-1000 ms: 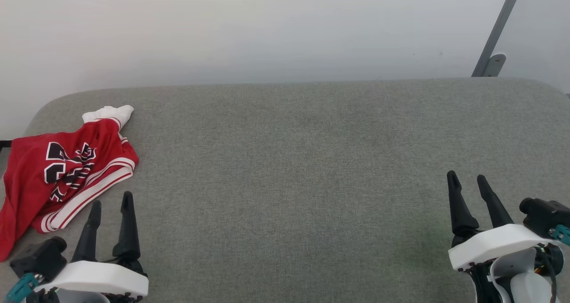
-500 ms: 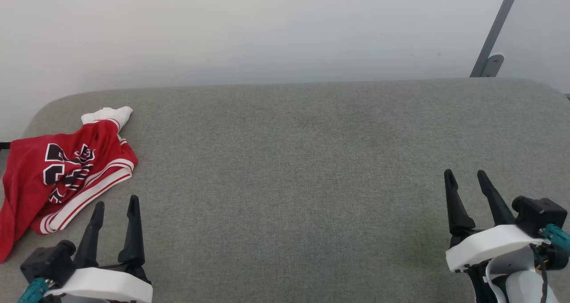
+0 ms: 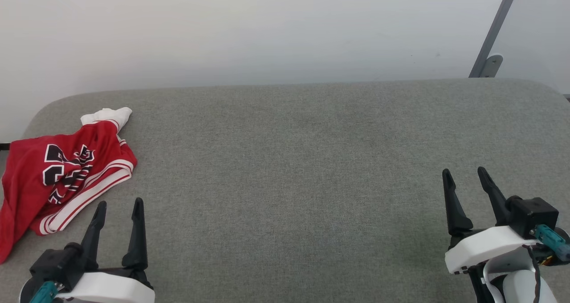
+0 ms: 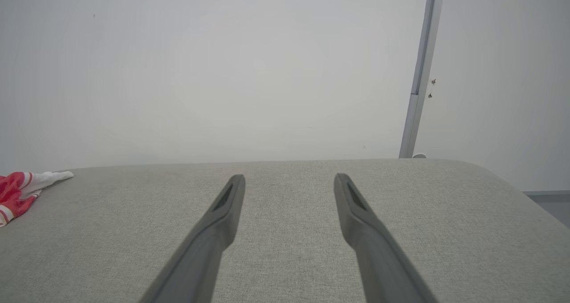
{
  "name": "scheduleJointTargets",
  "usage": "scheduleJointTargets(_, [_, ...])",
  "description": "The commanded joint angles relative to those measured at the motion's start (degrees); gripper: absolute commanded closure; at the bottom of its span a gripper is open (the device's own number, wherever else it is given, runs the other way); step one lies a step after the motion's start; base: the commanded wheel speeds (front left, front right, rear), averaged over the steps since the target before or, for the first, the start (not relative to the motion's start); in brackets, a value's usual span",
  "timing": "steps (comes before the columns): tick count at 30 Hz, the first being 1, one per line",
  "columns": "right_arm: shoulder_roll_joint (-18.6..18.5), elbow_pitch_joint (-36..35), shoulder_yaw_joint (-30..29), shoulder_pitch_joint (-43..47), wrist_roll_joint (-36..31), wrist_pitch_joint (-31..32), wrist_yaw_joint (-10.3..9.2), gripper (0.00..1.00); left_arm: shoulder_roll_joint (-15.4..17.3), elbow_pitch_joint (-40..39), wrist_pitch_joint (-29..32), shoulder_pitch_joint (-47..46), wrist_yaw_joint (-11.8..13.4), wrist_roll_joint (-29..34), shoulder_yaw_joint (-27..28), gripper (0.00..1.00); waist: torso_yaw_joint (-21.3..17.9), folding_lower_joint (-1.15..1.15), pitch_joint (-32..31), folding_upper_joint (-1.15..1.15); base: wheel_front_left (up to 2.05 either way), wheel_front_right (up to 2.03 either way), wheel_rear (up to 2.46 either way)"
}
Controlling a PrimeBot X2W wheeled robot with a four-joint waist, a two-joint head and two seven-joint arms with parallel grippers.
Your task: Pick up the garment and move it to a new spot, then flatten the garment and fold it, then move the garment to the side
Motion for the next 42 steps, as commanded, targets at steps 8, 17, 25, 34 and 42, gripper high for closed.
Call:
scheduleJointTargets(8, [-0.4, -0.2, 0.3, -0.7, -4.1, -1.5, 0.28, 0.00, 0.4, -0.6, -1.3, 0.7, -0.5, 3.9, -0.2, 0.00, -0.1, 0.00, 0.0, 0.00, 0.00, 0.00, 0.00])
scheduleJointTargets(17, [-0.6, -0.5, 0.6, -0.5, -7.6, -2.4, 0.29, 0.00, 0.8, -0.9, -2.1, 1.0, -0.9, 6.3, -0.3, 0.00, -0.1, 0.00, -0.1, 0.00, 0.00, 0.00, 0.00])
scheduleJointTargets(25, [-0.3, -0.8, 0.7, -0.3, -7.9, -2.5, 0.30, 0.00, 1.0, -0.4, -2.1, 0.7, -0.9, 5.4, -0.5, 0.00, -0.1, 0.00, -0.1, 0.00, 0.00, 0.00, 0.00])
scheduleJointTargets(34, [-0.6, -1.1, 2.1, 0.3, -7.8, -2.5, 0.30, 0.00, 0.8, 1.7, -2.1, -0.7, -0.9, 3.4, 0.5, 0.00, 2.1, 0.00, -0.4, 0.00, 0.00, 0.00, 0.00])
scheduleJointTargets(42, [-1.3, -0.8, 5.5, -0.2, -6.4, -2.1, 0.17, 0.00, 1.5, 4.5, -1.4, -2.2, -0.1, 1.7, 1.9, 0.00, 9.5, 0.00, -1.7, 0.00, 0.00, 0.00, 0.00])
